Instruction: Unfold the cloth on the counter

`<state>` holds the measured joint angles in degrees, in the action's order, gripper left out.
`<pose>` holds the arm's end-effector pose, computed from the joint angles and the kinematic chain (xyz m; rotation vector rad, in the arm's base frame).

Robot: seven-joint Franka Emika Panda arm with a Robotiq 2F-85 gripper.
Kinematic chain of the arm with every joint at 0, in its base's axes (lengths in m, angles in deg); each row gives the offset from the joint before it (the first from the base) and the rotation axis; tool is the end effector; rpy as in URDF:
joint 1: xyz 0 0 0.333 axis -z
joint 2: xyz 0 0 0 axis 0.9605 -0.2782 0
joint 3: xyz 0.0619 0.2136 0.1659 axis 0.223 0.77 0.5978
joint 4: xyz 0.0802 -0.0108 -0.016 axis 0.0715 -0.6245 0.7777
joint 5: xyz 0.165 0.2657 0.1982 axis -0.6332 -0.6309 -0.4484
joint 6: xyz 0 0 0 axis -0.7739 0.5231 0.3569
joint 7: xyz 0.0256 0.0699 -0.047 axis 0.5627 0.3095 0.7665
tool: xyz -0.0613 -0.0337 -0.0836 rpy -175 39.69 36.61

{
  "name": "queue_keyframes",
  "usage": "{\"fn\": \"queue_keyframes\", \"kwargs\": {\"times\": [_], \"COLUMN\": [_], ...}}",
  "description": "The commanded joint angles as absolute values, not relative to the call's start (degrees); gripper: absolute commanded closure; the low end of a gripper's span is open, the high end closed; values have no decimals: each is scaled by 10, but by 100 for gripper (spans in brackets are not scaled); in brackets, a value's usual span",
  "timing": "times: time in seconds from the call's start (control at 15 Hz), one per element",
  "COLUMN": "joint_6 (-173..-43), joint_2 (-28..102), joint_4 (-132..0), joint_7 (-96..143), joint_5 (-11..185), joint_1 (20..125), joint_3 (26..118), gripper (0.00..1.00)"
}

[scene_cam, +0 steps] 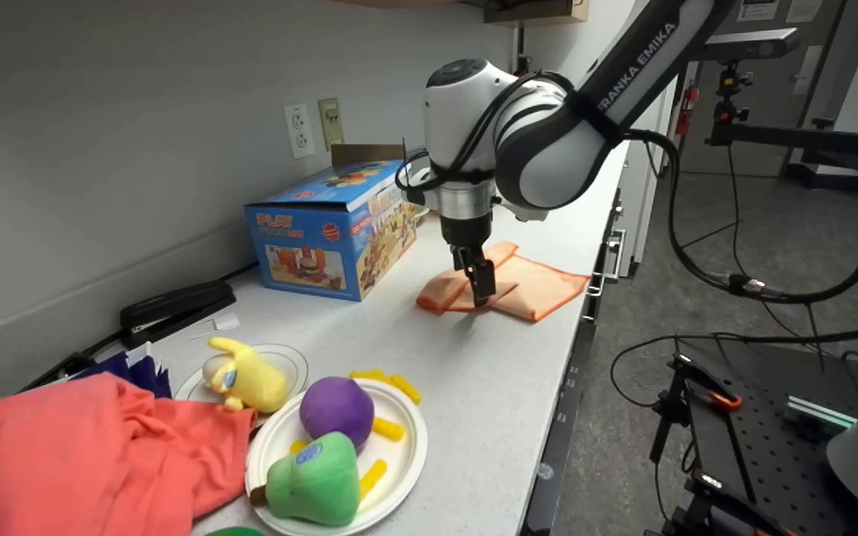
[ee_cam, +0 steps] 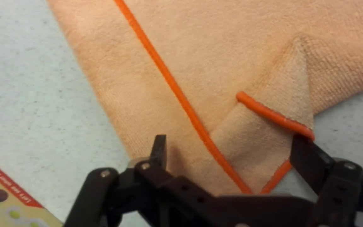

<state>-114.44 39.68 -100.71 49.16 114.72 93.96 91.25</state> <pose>0.5247 -0.0433 0.2512 2.6937 0.9798 -0.0609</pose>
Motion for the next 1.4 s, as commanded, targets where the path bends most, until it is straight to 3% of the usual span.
{"fn": "queue_keyframes", "kwargs": {"times": [0.0, 0.27, 0.33, 0.53, 0.87, 1.33], "joint_6": [-1068, -904, -859, -743, -762, -834], "joint_2": [427, 458, 469, 479, 471, 423], "joint_4": [-1001, -953, -939, -908, -929, -963], "joint_7": [644, 794, 829, 852, 823, 795], "joint_5": [992, 835, 794, 762, 793, 788], "joint_1": [1010, 1033, 948, 906, 854, 820], "joint_3": [1003, 1021, 928, 859, 786, 770], "gripper": [0, 0, 0, 0, 0, 0]}}
